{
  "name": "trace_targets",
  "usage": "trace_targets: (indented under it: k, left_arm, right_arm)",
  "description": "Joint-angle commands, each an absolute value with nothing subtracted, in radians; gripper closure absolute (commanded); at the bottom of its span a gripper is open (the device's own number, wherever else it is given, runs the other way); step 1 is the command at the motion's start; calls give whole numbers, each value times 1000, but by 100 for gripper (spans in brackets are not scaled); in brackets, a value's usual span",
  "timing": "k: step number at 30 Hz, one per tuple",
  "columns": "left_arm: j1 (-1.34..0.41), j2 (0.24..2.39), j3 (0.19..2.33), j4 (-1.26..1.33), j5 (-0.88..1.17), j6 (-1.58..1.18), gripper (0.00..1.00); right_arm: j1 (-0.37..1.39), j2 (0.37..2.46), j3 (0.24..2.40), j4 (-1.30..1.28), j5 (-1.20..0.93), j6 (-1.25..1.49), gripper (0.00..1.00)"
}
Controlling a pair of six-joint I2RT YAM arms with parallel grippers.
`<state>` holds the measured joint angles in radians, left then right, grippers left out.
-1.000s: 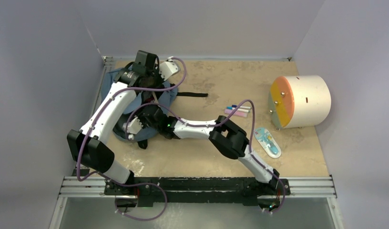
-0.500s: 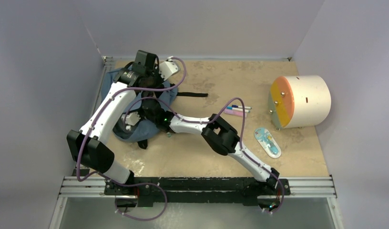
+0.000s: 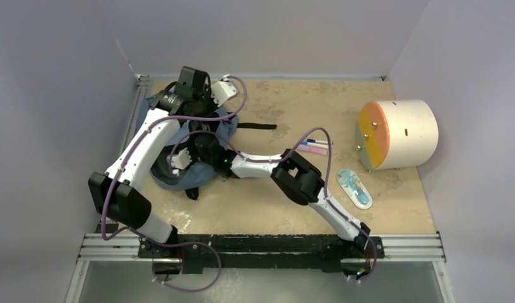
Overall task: Pack the student bag
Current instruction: Place the book in the student bag.
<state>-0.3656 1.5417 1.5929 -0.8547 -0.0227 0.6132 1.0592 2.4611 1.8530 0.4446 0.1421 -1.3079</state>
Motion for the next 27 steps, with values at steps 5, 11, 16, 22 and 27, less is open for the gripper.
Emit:
trace_targets:
  k: [5,11,16,22,27]
  left_arm:
    - [-365,1491,1595,-796,20,597,100]
    - [-361,1495,1579,-790,8,596,100]
    - [-357,1493,1576,-793,13,591,100]
    - [-357,1492,1571,-815,36,570,100]
    - [-357,1477,1545,-839,68,540,100]
  right_arm:
    - [1077,2149,1610,594,87,-1235,1]
    - [1090,1961,1413,627,17,-1159,1]
    - [1105,1793,1200,761,2,-1015,2]
    - [1117,1601,1013,856,-39,-835,3]
    - [1118,1457,864,942,-33,-654,3]
